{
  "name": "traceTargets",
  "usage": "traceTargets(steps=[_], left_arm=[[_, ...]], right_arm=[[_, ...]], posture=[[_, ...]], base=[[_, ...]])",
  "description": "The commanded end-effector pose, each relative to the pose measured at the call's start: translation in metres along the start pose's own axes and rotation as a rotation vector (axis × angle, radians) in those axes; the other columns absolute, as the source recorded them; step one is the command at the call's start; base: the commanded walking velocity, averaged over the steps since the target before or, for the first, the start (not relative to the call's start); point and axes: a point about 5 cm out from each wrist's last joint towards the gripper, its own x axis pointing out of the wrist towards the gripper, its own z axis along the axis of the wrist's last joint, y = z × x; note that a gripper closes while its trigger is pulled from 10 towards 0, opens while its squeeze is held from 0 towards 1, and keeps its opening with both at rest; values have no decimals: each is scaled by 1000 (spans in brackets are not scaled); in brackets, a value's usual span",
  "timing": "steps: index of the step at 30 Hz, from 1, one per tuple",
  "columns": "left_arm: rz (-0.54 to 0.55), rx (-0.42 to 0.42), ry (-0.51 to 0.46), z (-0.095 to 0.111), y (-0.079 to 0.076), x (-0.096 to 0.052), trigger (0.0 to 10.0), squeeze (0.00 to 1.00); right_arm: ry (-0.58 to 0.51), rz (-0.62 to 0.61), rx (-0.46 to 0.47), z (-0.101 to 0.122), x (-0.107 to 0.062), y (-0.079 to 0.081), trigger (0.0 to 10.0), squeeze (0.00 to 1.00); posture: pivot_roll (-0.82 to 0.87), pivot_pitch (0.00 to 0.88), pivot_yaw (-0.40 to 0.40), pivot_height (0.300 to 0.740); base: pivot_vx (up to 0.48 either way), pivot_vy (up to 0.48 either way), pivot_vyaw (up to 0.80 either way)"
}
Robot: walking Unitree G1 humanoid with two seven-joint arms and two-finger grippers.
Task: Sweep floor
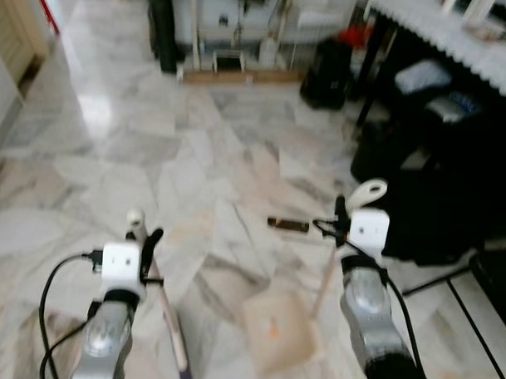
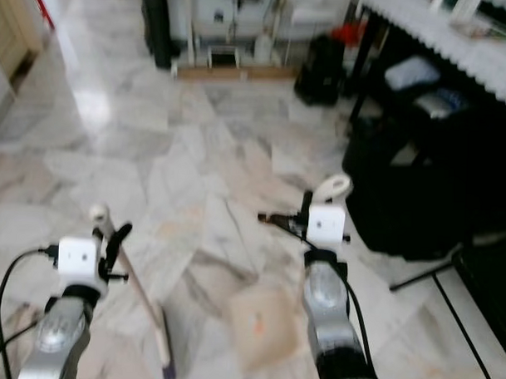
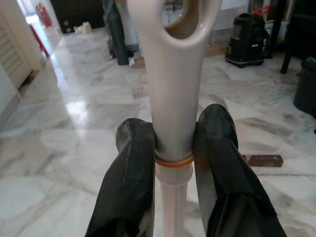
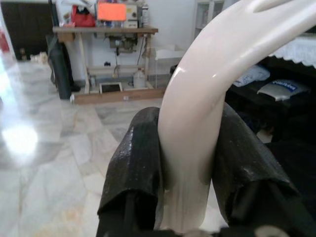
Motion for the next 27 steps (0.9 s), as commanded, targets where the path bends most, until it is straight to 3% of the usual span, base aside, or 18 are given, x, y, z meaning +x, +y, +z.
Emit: traceTargets(steps=[1, 8, 27], left_arm=[[-16, 7, -33, 6, -5, 2, 10000, 0], [-12, 6, -33, 6, -5, 2, 10000, 0], [-11, 6, -29, 5, -4, 1, 10000, 0]], right_arm=[[-34, -10, -24, 6, 3, -8, 10000, 0], [-60, 34, -46, 10, 3, -1, 10000, 0], [-141, 16, -35, 31, 9, -3, 10000, 0]], posture=[[100, 24, -25, 740], [101, 29, -25, 740], [101, 43, -20, 740]], base=[[356, 0, 0], [355, 0, 0], [355, 0, 0]])
